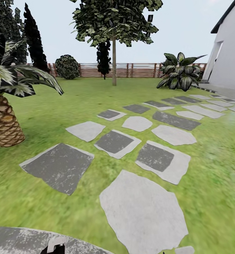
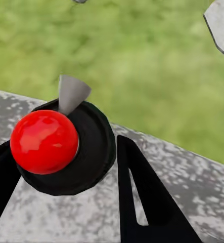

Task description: In the garden, pick up the pesticide atomizer on the floor and spray pesticide onto both trees until each tree trunk is fully covered.

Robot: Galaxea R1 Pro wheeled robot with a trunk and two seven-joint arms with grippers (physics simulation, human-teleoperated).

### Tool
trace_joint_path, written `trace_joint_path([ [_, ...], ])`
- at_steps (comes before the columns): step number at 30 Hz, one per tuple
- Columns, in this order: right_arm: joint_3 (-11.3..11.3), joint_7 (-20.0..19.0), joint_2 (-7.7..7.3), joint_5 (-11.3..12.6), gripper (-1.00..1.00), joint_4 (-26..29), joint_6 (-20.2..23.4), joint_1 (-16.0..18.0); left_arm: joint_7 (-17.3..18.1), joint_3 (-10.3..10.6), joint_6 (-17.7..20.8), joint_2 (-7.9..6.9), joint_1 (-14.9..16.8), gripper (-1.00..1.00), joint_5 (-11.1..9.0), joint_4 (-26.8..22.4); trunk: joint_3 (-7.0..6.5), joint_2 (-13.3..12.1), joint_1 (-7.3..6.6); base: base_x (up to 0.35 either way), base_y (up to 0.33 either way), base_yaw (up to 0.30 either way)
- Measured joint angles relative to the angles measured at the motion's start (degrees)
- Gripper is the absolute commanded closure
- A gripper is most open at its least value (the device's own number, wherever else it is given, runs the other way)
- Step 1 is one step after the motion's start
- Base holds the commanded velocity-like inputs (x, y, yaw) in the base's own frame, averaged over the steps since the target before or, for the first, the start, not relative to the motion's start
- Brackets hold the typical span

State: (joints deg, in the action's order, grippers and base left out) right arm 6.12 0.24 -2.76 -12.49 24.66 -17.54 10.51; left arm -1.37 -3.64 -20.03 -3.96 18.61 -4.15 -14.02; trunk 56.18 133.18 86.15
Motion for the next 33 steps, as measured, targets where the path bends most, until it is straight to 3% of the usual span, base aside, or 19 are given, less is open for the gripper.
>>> trace_joint_path([
  [33, -0.03, 0.0, -0.01, 0.0, -1.0, 0.0, 0.0, 0.0, 0.09, 0.0, 0.0, 0.0, 0.02, 1.0, 0.0, 0.0, 0.0, 0.0, 0.0, 0.339, 0.0, 0.0],
])
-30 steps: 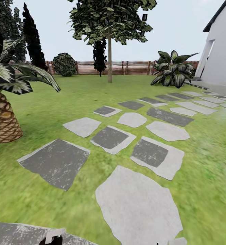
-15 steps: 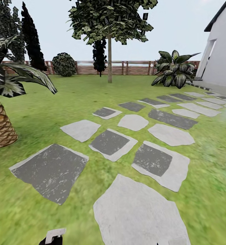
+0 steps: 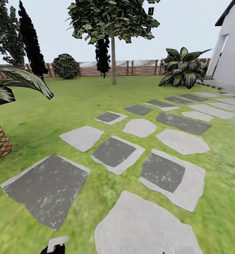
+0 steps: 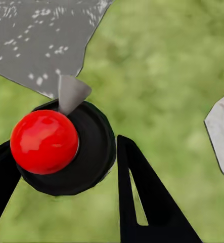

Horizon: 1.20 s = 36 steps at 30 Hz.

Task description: In the garden, pick up the pesticide atomizer on the floor and spray pesticide onto both trees until each tree trunk is fully covered.

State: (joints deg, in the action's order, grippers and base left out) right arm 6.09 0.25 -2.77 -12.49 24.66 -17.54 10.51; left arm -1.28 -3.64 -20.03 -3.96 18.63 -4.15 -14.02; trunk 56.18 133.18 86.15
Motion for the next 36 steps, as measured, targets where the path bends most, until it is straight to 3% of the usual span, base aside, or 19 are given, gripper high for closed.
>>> trace_joint_path([
  [36, 0.0, 0.02, -0.1, 0.0, -1.0, -0.07, -0.01, 0.0, 0.0, 0.0, 0.0, -0.08, -0.02, 1.0, 0.0, 0.0, 0.0, 0.0, 0.0, 0.339, 0.0, 0.0],
])
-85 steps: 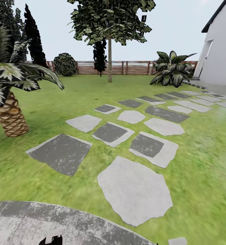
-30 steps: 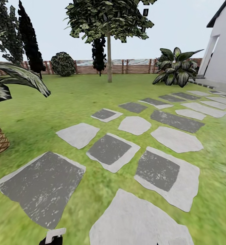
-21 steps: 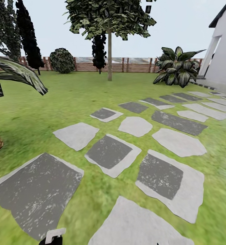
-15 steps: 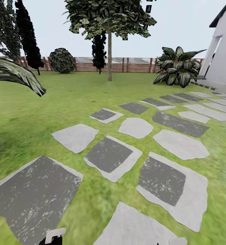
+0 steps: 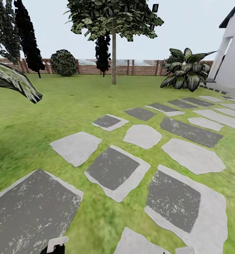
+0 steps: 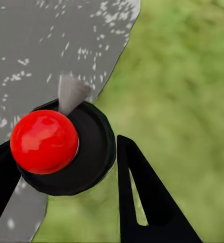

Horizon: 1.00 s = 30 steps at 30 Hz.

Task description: In the garden, pick up the pesticide atomizer on the floor and spray pesticide onto both trees until each tree trunk is fully covered.

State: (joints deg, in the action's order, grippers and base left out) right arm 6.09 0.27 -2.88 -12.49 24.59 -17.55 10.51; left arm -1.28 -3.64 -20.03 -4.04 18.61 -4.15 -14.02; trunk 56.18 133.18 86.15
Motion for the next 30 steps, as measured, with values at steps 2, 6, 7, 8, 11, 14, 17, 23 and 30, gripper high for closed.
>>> trace_joint_path([
  [2, 0.0, 0.0, 0.0, 0.0, -1.0, -0.01, 0.0, 0.0, 0.0, 0.0, 0.0, 0.01, 0.0, 1.0, 0.0, 0.0, 0.0, 0.0, 0.0, 0.339, 0.0, 0.0],
  [6, 0.0, -0.01, 0.02, 0.0, -1.0, -0.01, -0.01, 0.0, 0.0, 0.0, 0.0, 0.0, 0.01, 1.0, 0.0, 0.0, 0.0, 0.0, 0.0, 0.339, 0.0, 0.0],
  [7, 0.0, -0.02, -0.01, 0.0, -1.0, -0.01, -0.04, 0.0, 0.0, 0.0, 0.0, 0.0, 0.0, 1.0, 0.0, 0.0, 0.0, 0.0, 0.0, 0.339, 0.0, 0.0],
  [8, 0.0, -0.02, 0.0, 0.0, -1.0, -0.01, -0.02, 0.0, 0.0, 0.0, 0.0, 0.01, 0.0, 1.0, 0.0, 0.0, 0.0, 0.0, 0.0, 0.339, 0.0, 0.0],
  [11, 0.0, -0.02, 0.02, 0.0, -1.0, 0.0, 0.0, 0.0, 0.0, 0.0, 0.0, 0.0, 0.02, 1.0, 0.0, 0.0, 0.0, 0.0, 0.0, 0.339, 0.0, 0.0],
  [14, 0.0, -0.01, 0.02, 0.0, -1.0, 0.02, 0.0, 0.0, 0.0, 0.0, 0.0, -0.01, 0.0, 1.0, 0.0, 0.0, 0.0, 0.0, 0.0, 0.339, 0.0, 0.0],
  [17, -0.04, -0.01, 0.0, 0.0, -1.0, 0.04, -0.01, 0.0, 0.0, 0.0, 0.0, -0.01, -0.01, 1.0, 0.0, 0.0, 0.0, 0.0, 0.0, 0.339, 0.0, 0.0],
  [23, -0.05, 0.01, 0.02, 0.0, -1.0, 0.07, -0.01, 0.0, 0.0, 0.0, 0.0, 0.01, 0.0, 1.0, 0.0, 0.0, 0.0, 0.0, 0.0, 0.339, 0.0, 0.0],
  [30, -0.05, -0.03, 0.03, 0.0, -1.0, 0.07, 0.0, 0.0, 0.0, 0.0, 0.0, 0.0, 0.03, 1.0, 0.0, 0.0, 0.0, 0.0, 0.0, 0.339, 0.0, 0.0],
])
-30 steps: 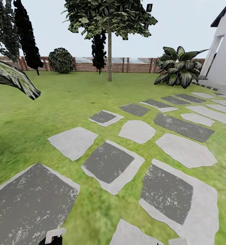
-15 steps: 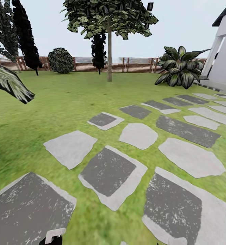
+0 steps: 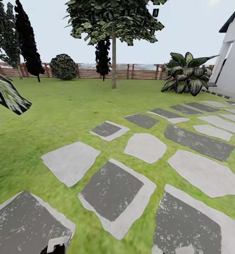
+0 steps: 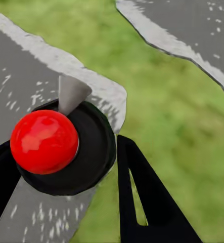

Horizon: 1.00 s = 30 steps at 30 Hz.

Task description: In the garden, pick up the pesticide atomizer on the floor and spray pesticide onto both trees until each tree trunk is fully covered.

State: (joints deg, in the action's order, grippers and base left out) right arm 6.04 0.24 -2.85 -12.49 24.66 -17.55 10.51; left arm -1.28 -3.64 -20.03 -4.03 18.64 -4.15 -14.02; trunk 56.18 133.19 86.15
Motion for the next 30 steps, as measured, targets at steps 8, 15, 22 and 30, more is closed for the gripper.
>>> trace_joint_path([
  [8, 0.0, 0.01, 0.0, 0.0, -1.0, 0.0, 0.0, 0.0, 0.0, 0.01, 0.0, 0.03, -0.03, 1.0, 0.0, 0.0, 0.0, 0.0, 0.0, 0.339, 0.0, 0.0],
  [15, 0.01, 0.01, 0.0, 0.0, -1.0, -0.01, 0.0, 0.0, 0.0, 0.0, 0.0, 0.02, -0.03, 1.0, 0.0, 0.0, 0.0, 0.0, 0.0, 0.339, 0.0, 0.0],
  [22, 0.0, 0.0, -0.01, 0.0, -1.0, 0.0, -0.01, 0.0, 0.0, 0.0, 0.0, 0.04, -0.03, 1.0, 0.0, 0.0, 0.0, 0.0, 0.0, 0.339, 0.0, 0.0],
  [30, -0.01, 0.01, 0.0, 0.0, -1.0, -0.02, -0.01, 0.0, 0.0, -0.01, 0.0, -0.01, -0.04, 1.0, 0.0, 0.0, 0.0, 0.0, 0.0, 0.339, 0.0, 0.0],
])
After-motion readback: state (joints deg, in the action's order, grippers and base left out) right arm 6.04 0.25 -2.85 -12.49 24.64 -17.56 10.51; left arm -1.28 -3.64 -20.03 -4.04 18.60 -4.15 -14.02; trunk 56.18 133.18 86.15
